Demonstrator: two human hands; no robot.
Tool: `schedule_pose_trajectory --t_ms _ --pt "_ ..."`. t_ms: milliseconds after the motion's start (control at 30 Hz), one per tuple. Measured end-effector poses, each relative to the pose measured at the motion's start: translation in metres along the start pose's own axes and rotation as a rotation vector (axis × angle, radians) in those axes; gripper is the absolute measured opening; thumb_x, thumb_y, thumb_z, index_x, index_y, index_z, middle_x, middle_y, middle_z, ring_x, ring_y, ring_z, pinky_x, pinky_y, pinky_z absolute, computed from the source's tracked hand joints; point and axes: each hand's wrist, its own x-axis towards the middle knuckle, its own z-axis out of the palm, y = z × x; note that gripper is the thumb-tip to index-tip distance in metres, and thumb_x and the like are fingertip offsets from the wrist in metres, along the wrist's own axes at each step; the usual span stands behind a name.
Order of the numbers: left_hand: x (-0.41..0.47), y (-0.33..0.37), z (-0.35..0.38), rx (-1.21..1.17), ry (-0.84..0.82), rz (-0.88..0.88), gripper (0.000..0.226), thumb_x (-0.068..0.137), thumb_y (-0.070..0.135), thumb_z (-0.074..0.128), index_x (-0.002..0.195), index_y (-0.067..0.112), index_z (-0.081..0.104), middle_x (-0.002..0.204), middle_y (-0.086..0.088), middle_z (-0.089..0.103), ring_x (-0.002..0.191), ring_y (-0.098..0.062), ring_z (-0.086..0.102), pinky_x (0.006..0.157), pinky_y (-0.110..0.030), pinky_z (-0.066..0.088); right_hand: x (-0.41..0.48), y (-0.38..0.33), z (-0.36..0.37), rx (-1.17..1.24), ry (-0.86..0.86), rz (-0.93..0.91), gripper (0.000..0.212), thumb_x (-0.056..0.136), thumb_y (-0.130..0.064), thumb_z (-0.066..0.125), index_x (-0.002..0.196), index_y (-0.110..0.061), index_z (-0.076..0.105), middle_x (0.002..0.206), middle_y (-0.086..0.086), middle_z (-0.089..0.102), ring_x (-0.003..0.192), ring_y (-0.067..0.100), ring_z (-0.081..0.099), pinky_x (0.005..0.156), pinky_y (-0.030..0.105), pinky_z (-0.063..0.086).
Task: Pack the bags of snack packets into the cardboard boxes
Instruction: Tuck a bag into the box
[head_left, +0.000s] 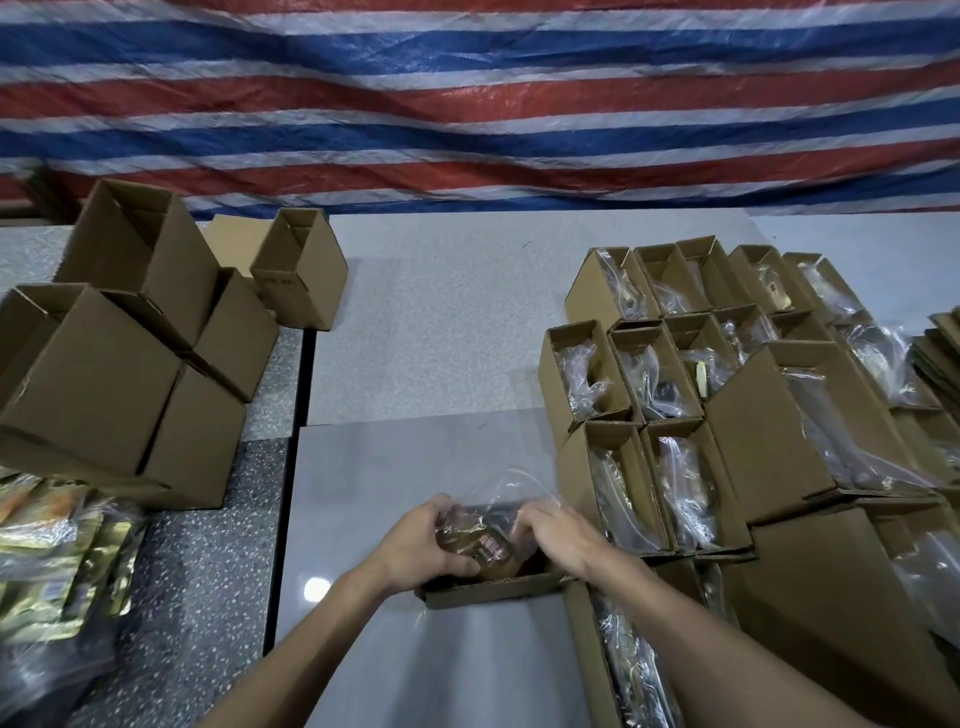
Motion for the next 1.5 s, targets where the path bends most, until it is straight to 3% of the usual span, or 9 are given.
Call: schedule_pose_trajectory --t_ms 167,367,567,700,800,1000,1200,1333,1500 --pt "0.003 -0.007 0.009 0.269 0.04 0.05 0.027 0.066 0.024 0.083 0.084 0.027 0.064 0.077 0.013 0.066 0.073 -0.004 0.06 0.072 -0.022 0.047 0.001 0.016 -0.002 -0.13 0.046 -0.009 0.033 0.1 -0.027 0.036 0.089 -0.013 0.063 0.101 -0.003 0.06 0.085 0.006 0.054 0.074 0.037 0.043" --pt "0.002 0.0 0.023 0.426 0.0 0.153 0.052 0.068 0.053 0.067 0.119 0.046 0.059 0.07 0.019 0.051 0.081 0.017 0.044 0.094 -0.022 0.02 0.002 0.021 0.002 -0.151 -0.014 -0.078 0.023 0.087 -0.015 0.049 0.084 -0.032 0.065 0.083 -0.005 0.071 0.085 0.009 0.066 0.081 0.032 0.054" --pt "0.007 0.0 0.017 0.508 0.067 0.202 0.022 0.082 0.058 0.065 0.089 0.038 0.058 0.072 0.016 0.057 0.079 -0.006 0.052 0.085 -0.03 0.036 -0.001 0.027 -0.004 -0.034 -0.016 -0.134 0.05 0.066 -0.017 0.041 0.082 -0.058 0.065 0.085 -0.034 0.067 0.09 -0.01 0.062 0.09 0.026 0.05" --pt "0.008 0.002 0.019 0.426 0.152 0.136 0.053 0.07 0.067 0.071 0.076 0.017 0.059 0.06 0.01 0.051 0.061 -0.008 0.047 0.064 -0.027 0.039 -0.001 0.023 -0.001 -0.019 -0.086 -0.134 0.035 0.064 -0.027 0.064 0.097 -0.038 0.066 0.095 -0.009 0.072 0.094 0.006 0.067 0.09 0.038 0.055" --pt "0.008 0.002 0.022 0.363 0.211 0.085 0.049 0.067 0.066 0.075 0.06 0.023 0.053 0.047 0.014 0.047 0.05 -0.005 0.044 0.052 -0.021 0.03 0.0 0.017 0.009 -0.144 -0.047 -0.173 0.06 0.052 -0.049 0.083 0.107 -0.038 0.06 0.11 -0.011 0.051 0.105 0.005 0.056 0.097 0.03 0.049" --pt "0.0 0.003 0.02 0.328 0.122 0.083 0.058 0.065 0.068 0.062 0.096 0.02 0.07 0.078 0.005 0.068 0.079 -0.011 0.062 0.081 -0.03 0.049 -0.004 0.005 0.023 -0.216 0.087 -0.259 0.028 0.062 -0.044 0.079 0.081 -0.04 0.059 0.086 -0.015 0.062 0.082 -0.004 0.056 0.071 0.004 0.041" --pt "-0.003 -0.002 0.008 0.258 -0.101 0.077 0.031 0.067 0.027 0.067 0.097 0.019 0.065 0.086 -0.004 0.067 0.075 -0.01 0.056 0.081 -0.042 0.053 -0.008 0.008 0.019 -0.269 0.106 -0.167 0.043 0.072 -0.05 0.074 0.11 -0.032 0.064 0.104 -0.006 0.069 0.098 0.015 0.063 0.09 0.029 0.051" --pt "0.001 0.001 0.009 0.292 -0.063 0.16 0.041 0.071 0.037 0.072 0.11 0.046 0.065 0.093 0.002 0.067 0.087 -0.013 0.061 0.088 -0.027 0.048 -0.005 0.01 0.015 -0.182 0.038 -0.216 0.032 0.08 -0.037 0.074 0.11 -0.029 0.065 0.1 -0.004 0.069 0.097 0.016 0.063 0.091 0.031 0.051" --pt "0.006 -0.003 0.013 0.282 0.056 0.167 0.039 0.066 0.063 0.071 0.064 0.031 0.049 0.069 0.003 0.055 0.063 -0.009 0.047 0.068 -0.034 0.045 -0.011 0.016 0.004 -0.006 0.058 -0.221 0.029 0.072 -0.028 0.081 0.09 -0.044 0.065 0.069 -0.014 0.065 0.062 -0.004 0.057 0.064 0.022 0.049"
